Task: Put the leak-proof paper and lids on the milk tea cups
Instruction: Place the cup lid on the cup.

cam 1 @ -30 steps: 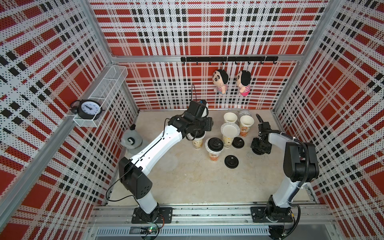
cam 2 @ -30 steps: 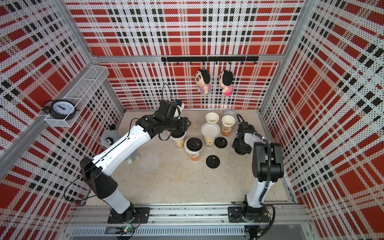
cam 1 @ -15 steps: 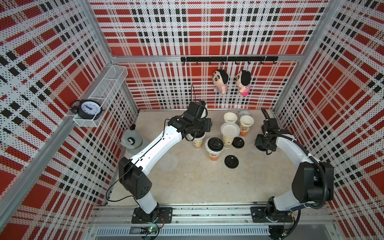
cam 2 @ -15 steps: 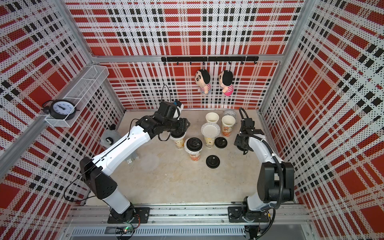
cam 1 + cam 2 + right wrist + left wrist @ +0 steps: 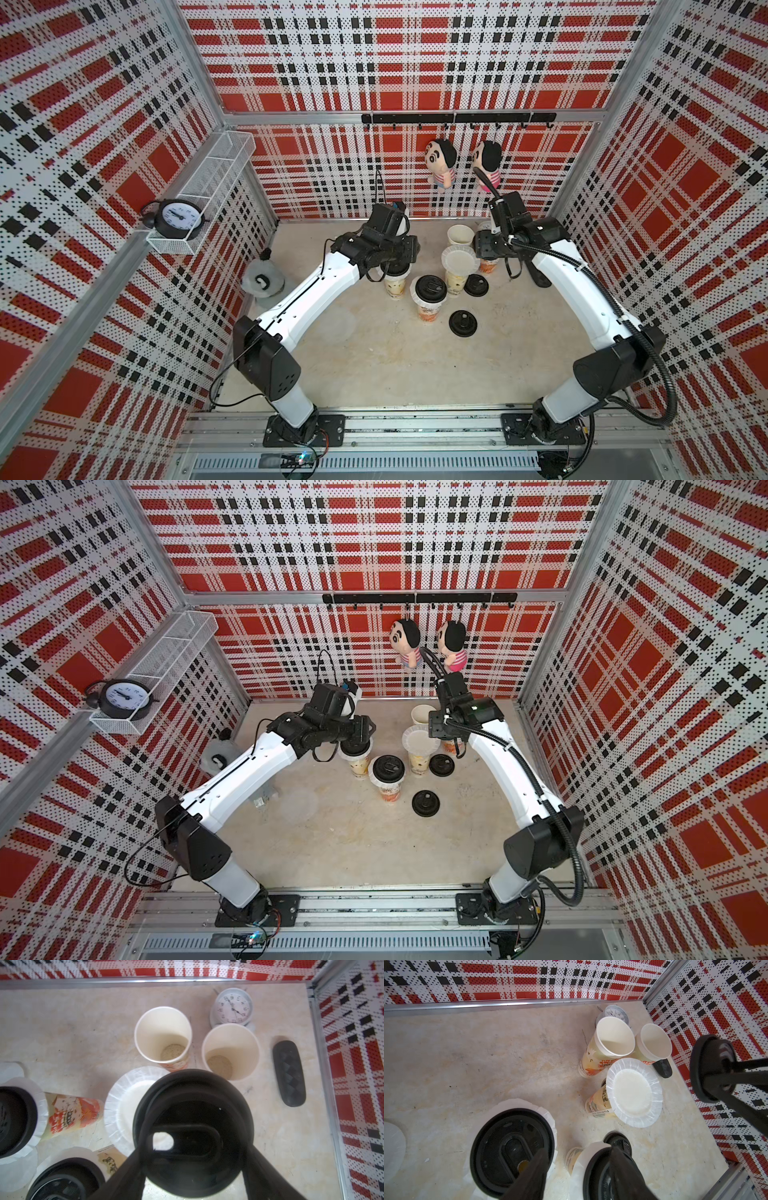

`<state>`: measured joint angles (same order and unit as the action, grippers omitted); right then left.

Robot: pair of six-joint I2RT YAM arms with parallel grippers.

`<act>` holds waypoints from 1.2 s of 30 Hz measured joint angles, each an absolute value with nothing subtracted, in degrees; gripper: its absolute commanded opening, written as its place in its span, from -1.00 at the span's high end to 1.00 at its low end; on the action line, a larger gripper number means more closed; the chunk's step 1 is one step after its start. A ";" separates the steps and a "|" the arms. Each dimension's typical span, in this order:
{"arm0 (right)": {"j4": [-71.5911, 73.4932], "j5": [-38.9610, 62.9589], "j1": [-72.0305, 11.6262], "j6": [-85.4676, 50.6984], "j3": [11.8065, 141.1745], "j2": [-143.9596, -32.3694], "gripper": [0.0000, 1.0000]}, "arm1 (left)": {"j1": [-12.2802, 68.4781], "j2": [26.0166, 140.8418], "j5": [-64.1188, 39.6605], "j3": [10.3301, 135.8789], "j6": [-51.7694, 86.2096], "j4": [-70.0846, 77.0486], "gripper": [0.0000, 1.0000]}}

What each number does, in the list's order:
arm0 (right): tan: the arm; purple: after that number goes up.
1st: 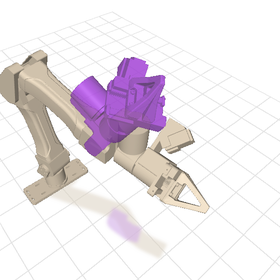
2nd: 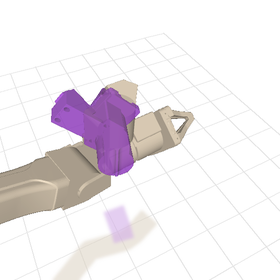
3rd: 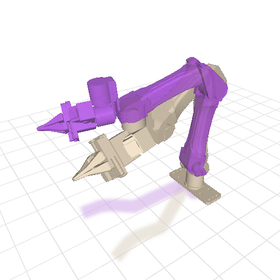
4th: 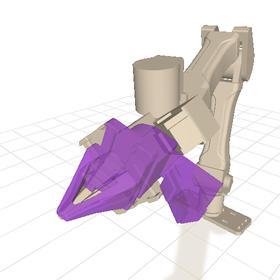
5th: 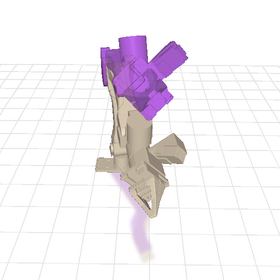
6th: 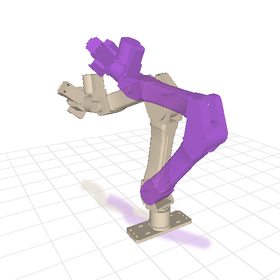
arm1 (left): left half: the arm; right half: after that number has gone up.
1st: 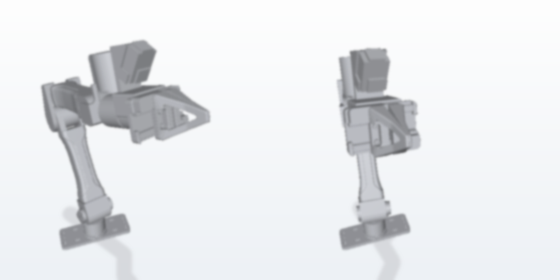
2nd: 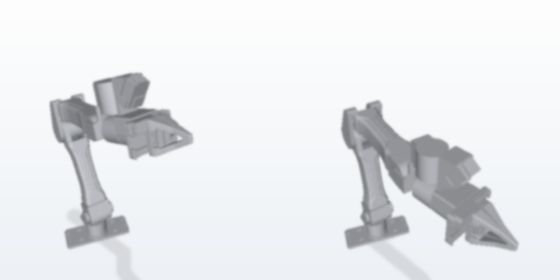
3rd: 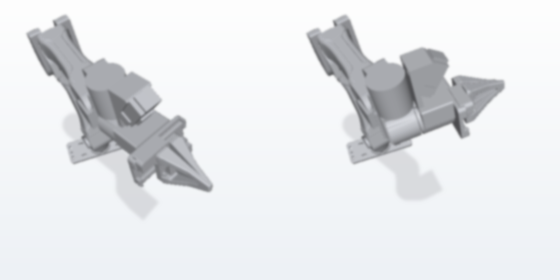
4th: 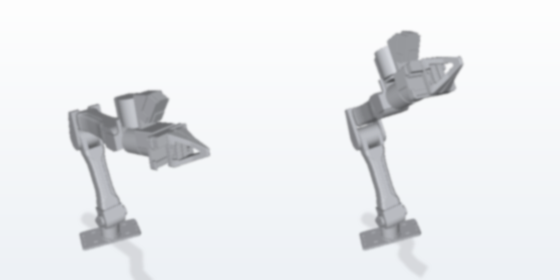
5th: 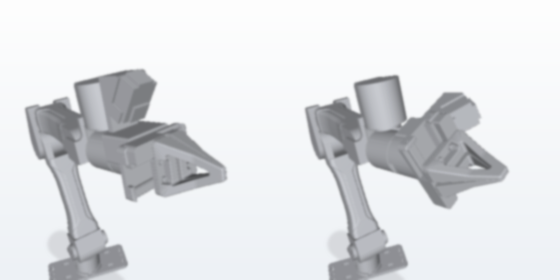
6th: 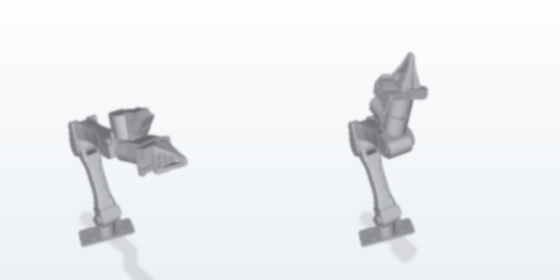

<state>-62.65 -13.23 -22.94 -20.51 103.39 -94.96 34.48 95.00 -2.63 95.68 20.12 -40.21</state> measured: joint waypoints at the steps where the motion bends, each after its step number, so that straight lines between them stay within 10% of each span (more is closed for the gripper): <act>1: -63.37 -13.23 -23.81 -20.29 104.60 -96.62 -0.40 | 34.46 94.96 -2.66 95.68 20.12 -40.18 -0.04; 36: -68.31 -10.09 -27.68 -17.37 111.00 -107.07 -0.39 | 34.11 94.15 -3.03 95.04 20.10 -39.90 -0.04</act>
